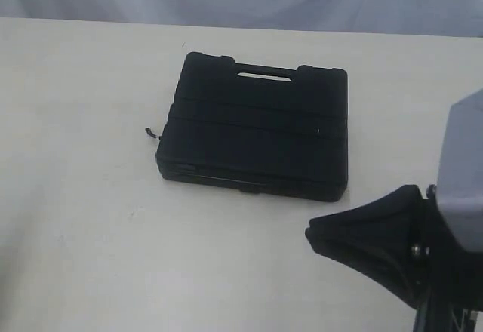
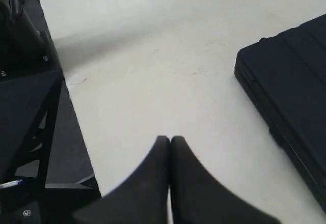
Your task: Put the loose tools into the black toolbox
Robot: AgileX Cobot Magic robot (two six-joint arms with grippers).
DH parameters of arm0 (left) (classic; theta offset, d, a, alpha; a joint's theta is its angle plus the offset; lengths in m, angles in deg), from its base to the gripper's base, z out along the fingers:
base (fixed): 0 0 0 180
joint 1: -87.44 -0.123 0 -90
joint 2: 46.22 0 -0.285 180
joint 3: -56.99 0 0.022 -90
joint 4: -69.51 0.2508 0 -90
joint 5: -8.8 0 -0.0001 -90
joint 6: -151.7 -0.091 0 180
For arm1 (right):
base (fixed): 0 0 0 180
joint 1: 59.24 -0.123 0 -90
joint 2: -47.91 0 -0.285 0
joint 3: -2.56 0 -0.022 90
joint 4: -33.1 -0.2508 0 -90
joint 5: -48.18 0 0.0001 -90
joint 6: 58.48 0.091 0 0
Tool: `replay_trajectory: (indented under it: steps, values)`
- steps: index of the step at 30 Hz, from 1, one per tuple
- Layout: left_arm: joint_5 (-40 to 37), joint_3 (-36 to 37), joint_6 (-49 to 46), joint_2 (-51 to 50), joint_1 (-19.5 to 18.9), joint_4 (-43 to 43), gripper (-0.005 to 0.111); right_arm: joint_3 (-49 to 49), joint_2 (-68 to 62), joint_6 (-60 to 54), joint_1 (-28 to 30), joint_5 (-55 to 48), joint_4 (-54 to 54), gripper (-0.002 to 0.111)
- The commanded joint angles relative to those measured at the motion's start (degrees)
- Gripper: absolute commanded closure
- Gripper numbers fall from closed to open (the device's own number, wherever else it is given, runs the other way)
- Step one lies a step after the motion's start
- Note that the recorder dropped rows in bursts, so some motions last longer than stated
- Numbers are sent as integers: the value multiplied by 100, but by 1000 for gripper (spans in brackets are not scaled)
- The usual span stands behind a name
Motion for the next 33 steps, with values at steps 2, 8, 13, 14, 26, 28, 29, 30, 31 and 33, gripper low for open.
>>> replay_trajectory:
  steps: [2, 8, 13, 14, 26, 28, 29, 30, 31, 33]
  values:
    - [-4, -30, -2, -23, 33, -40, 107, -19, 581, 21, 352, 82, -209, 109]
    - [-4, -30, -2, -23, 33, -20, 107, -82, 1964, 62, 2470, 116, -449, 109]
    - [-4, -30, -2, -23, 33, -20, 107, -1279, 3416, 12, 3978, 834, -890, 109]
    - [-4, -30, -2, -23, 33, -20, 107, -1524, 3612, -145, 4002, 1149, -890, 109]
    - [-4, -30, -2, -23, 33, -20, 107, -3310, 4204, -1354, 3834, 2833, -779, 109]
    - [-4, -30, -2, -23, 33, -20, 107, -3310, 4204, -1379, 3834, 2539, -686, 109]
    - [-4, -30, -2, -23, 33, -20, 107, -3310, 4204, -1379, 3834, 2052, -614, 109]
    - [-4, -30, -2, -23, 33, -20, 107, -3310, 4204, -1368, 3834, 1709, -614, 109]
    - [-4, -30, -2, -23, 33, -20, 107, -3310, 4204, -1356, 3834, 1394, -614, 109]
    - [-4, -30, -2, -23, 33, -20, 107, -3310, 4204, -1356, 3834, 885, -614, 109]
